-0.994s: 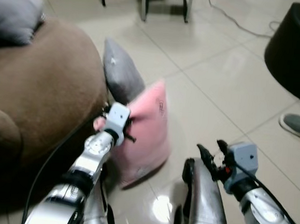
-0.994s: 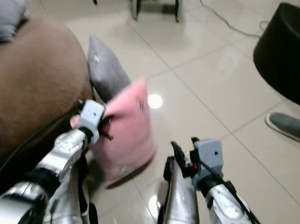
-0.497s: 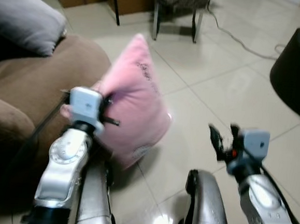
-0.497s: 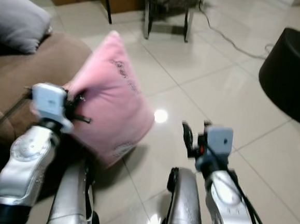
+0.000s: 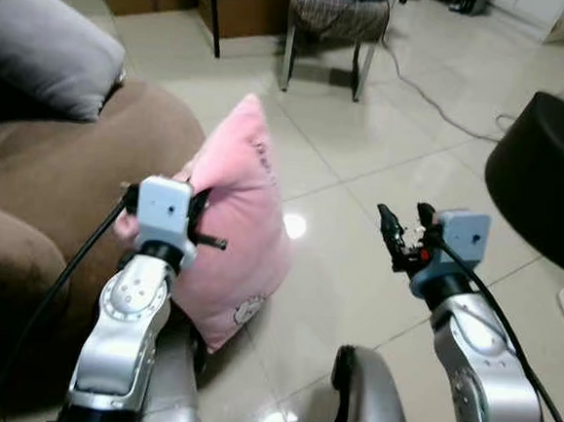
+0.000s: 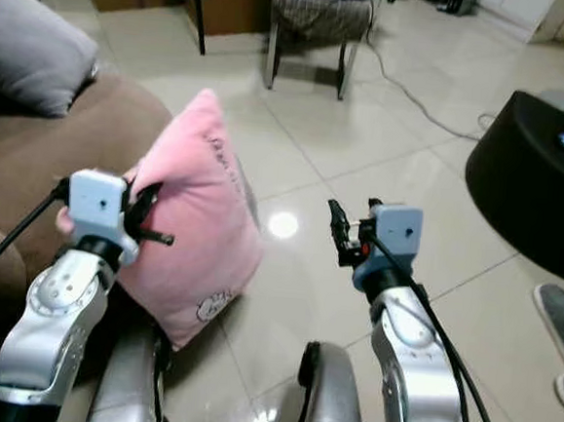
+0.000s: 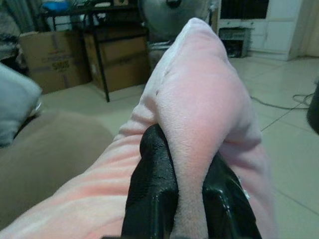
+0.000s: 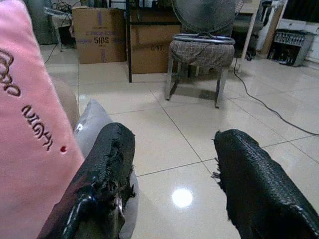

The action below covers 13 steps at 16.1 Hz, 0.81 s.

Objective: Move the pillow to the sofa from floor

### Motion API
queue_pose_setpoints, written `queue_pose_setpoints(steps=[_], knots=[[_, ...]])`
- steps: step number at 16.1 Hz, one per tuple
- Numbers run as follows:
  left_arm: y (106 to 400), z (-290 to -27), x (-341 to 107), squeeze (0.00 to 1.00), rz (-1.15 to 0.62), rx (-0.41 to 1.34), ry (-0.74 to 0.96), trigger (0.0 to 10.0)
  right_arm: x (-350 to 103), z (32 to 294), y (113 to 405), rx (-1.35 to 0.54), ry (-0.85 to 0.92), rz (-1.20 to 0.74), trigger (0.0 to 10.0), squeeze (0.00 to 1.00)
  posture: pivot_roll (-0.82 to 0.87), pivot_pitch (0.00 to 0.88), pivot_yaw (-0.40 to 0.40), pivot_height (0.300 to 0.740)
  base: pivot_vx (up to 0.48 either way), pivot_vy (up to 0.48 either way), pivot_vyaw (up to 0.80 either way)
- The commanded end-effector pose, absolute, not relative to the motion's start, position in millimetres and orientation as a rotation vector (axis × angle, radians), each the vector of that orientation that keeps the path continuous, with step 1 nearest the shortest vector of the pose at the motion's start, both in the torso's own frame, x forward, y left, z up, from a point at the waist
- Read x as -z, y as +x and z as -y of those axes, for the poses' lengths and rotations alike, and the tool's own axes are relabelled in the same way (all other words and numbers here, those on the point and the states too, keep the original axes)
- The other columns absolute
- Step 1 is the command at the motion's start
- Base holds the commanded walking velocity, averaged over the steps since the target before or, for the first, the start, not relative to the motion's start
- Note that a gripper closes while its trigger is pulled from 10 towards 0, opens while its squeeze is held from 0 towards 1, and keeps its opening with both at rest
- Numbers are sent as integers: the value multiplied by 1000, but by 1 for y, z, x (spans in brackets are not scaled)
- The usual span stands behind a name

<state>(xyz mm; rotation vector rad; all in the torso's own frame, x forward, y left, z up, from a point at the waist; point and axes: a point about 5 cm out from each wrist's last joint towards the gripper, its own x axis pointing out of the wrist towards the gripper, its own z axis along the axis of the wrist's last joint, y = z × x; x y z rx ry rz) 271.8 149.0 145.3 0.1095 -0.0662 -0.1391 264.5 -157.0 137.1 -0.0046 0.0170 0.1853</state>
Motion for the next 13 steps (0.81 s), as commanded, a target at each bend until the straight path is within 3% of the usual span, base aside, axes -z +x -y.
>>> queue_pose_setpoints(steps=[1, 6, 13], knots=[[272, -148, -155, 0, 114, 143, 125, 0, -137, 157, 267, -186, -3, -13, 10000, 0, 27, 0, -44, 612, 0, 0, 0], [274, -156, -156, 0, 98, 117, 140, 0, -137, 159, 274, -132, -43, -3, 10000, 0, 30, 0, -28, 666, 0, 0, 0], [274, -154, -156, 0, 95, 139, 159, 0, -136, 157, 272, -139, 29, 8, 10000, 0, 37, 0, -17, 723, 0, 0, 0]])
